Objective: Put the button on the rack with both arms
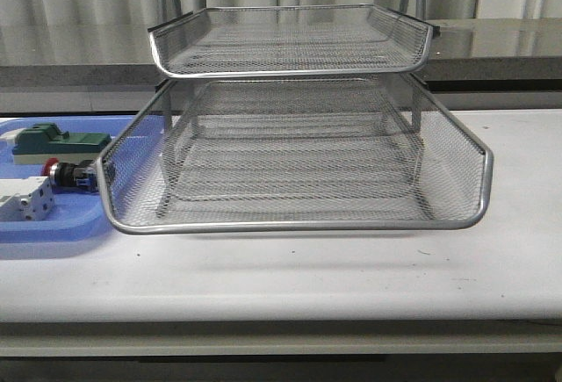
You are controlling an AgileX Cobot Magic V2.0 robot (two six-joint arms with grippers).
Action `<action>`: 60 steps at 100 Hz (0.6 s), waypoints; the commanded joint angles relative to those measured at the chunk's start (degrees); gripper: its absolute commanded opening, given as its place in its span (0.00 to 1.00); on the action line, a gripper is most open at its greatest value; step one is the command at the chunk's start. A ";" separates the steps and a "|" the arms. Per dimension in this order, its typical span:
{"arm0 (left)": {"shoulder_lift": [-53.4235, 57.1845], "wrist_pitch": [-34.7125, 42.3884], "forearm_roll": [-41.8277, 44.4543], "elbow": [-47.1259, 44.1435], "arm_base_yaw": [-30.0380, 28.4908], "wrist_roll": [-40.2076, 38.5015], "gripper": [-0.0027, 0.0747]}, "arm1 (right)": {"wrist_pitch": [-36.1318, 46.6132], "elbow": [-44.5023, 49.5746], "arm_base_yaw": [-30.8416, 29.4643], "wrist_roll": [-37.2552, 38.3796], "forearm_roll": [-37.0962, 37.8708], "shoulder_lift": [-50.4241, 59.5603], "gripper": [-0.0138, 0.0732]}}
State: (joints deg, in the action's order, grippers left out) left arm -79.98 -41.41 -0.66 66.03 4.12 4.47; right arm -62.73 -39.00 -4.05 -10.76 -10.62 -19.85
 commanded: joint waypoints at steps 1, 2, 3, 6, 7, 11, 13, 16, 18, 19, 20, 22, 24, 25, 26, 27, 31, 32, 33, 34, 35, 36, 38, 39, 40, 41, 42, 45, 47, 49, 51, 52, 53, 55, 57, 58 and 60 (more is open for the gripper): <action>-1.99 1.37 -0.81 4.48 -0.02 1.75 0.10 | 3.17 -1.88 -0.31 -0.08 -0.43 -0.61 0.08; -2.47 1.20 -0.81 4.84 -0.02 1.90 0.13 | 3.17 -1.88 -0.31 -0.08 -0.43 -0.61 0.08; -2.69 1.07 -0.94 5.00 -0.02 2.29 0.14 | 3.17 -1.88 -0.31 -0.08 -0.43 -0.61 0.08; -3.49 1.05 -0.94 5.51 0.11 3.02 0.21 | 3.17 -1.88 -0.31 -0.08 -0.43 -0.61 0.08; -3.75 0.92 -0.94 5.74 0.21 3.20 0.25 | 3.17 -1.88 -0.31 -0.08 -0.43 -0.61 0.08; -4.37 0.89 -0.94 6.03 0.38 3.21 0.39 | 3.17 -1.88 -0.31 -0.08 -0.43 -0.61 0.08; -4.53 0.89 -0.94 6.17 0.49 3.34 0.43 | 3.17 -1.88 -0.31 -0.08 -0.43 -0.61 0.08; -4.68 1.16 -0.94 6.17 0.49 3.44 0.56 | 3.17 -1.88 -0.31 -0.08 -0.43 -0.61 0.08; -4.68 1.28 -0.94 6.17 0.49 3.44 0.64 | 3.17 -1.88 -0.31 -0.08 -0.43 -0.61 0.08; -4.68 1.29 -0.94 6.17 0.49 3.44 0.66 | 3.17 -1.88 -0.31 -0.08 -0.43 -0.61 0.08; -4.68 1.29 -0.94 6.17 0.49 3.44 0.69 | 3.17 -1.88 -0.31 -0.08 -0.43 -0.61 0.08; -4.68 1.46 -0.94 6.17 0.49 3.44 0.76 | 3.17 -1.88 -0.31 -0.08 -0.43 -0.61 0.08; -4.68 1.69 -0.83 6.17 0.49 3.44 0.82 | 3.17 -1.88 -0.31 -0.08 -0.43 -0.61 0.08; -4.68 1.76 -0.69 6.17 0.49 3.44 0.85 | 3.17 -1.88 -0.31 -0.08 -0.43 -0.61 0.08; -4.68 1.75 -0.69 6.17 0.49 3.44 0.87 | 3.17 -1.88 -0.31 -0.08 -0.43 -0.61 0.08; -4.68 1.90 -0.56 6.17 0.49 3.44 0.88 | 3.17 -1.88 -0.31 -0.08 -0.43 -0.61 0.08; -4.68 2.42 -0.56 6.17 0.49 3.44 0.95 | 3.17 -1.88 -0.31 -0.08 -0.43 -0.61 0.08; -4.68 2.48 -0.56 6.17 0.49 3.44 0.96 | 3.17 -1.88 -0.31 -0.08 -0.43 -0.61 0.08; -4.68 2.51 -0.56 6.17 0.49 3.44 0.96 | 3.17 -1.88 -0.31 -0.08 -0.43 -0.61 0.08; -4.68 2.71 -0.56 6.17 0.49 3.44 0.96 | 3.17 -1.88 -0.31 -0.08 -0.43 -0.61 0.08; -4.68 2.76 -0.56 6.17 0.49 3.44 0.96 | 3.17 -1.88 -0.31 -0.08 -0.43 -0.61 0.08; -4.68 2.89 -0.56 6.17 0.49 3.44 0.96 | 3.17 -1.88 -0.31 -0.08 -0.43 -0.61 0.08; -4.68 3.10 -0.56 6.17 0.49 3.44 0.95 | 3.17 -1.88 -0.31 -0.08 -0.43 -0.61 0.08; -4.68 3.15 -0.56 6.17 0.49 3.44 0.95 | 3.17 -1.88 -0.31 -0.08 -0.43 -0.61 0.08; -4.68 3.17 -0.56 6.17 0.49 3.44 0.95 | 3.17 -1.88 -0.31 -0.08 -0.43 -0.61 0.08; -4.68 3.40 -0.56 6.17 0.49 3.44 0.95 | 3.17 -1.88 -0.31 -0.08 -0.43 -0.61 0.08; -4.68 3.44 -0.67 6.17 0.49 3.44 0.95 | 3.17 -1.88 -0.31 -0.08 -0.43 -0.61 0.08; -4.68 3.66 -1.31 6.17 0.49 3.44 0.95 | 3.17 -1.88 -0.31 -0.08 -0.43 -0.61 0.08; -4.68 3.66 -1.60 6.17 0.49 3.44 0.95 | 3.17 -1.88 -0.31 -0.08 -0.43 -0.61 0.08; -4.68 3.70 -2.00 6.17 0.49 3.44 0.94 | 3.17 -1.88 -0.31 -0.08 -0.43 -0.61 0.08; -4.68 3.95 -2.01 6.17 0.49 3.44 0.93 | 3.17 -1.88 -0.31 -0.08 -0.43 -0.61 0.08; -4.68 3.95 -2.01 6.17 0.49 3.44 0.93 | 3.17 -1.88 -0.31 -0.08 -0.43 -0.61 0.08; -4.68 4.06 -2.01 6.17 0.49 3.44 0.93 | 3.17 -1.88 -0.31 -0.08 -0.43 -0.61 0.08; -4.68 4.24 -2.01 6.17 0.49 3.44 0.92 | 3.17 -1.88 -0.31 -0.08 -0.43 -0.61 0.08; -4.68 4.37 -2.01 6.17 0.49 3.44 0.91 | 3.17 -1.88 -0.31 -0.08 -0.43 -0.61 0.08; -4.68 4.37 -2.01 6.17 0.49 3.44 0.91 | 3.17 -1.88 -0.31 -0.08 -0.43 -0.61 0.08; -4.68 4.68 -2.01 6.17 0.49 3.72 0.90 | 3.17 -1.88 -0.31 -0.08 -0.43 -0.61 0.08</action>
State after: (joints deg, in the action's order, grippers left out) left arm -86.58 -40.59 -1.75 70.31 4.22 8.03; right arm -62.84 -39.00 -4.05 -10.76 -10.62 -19.85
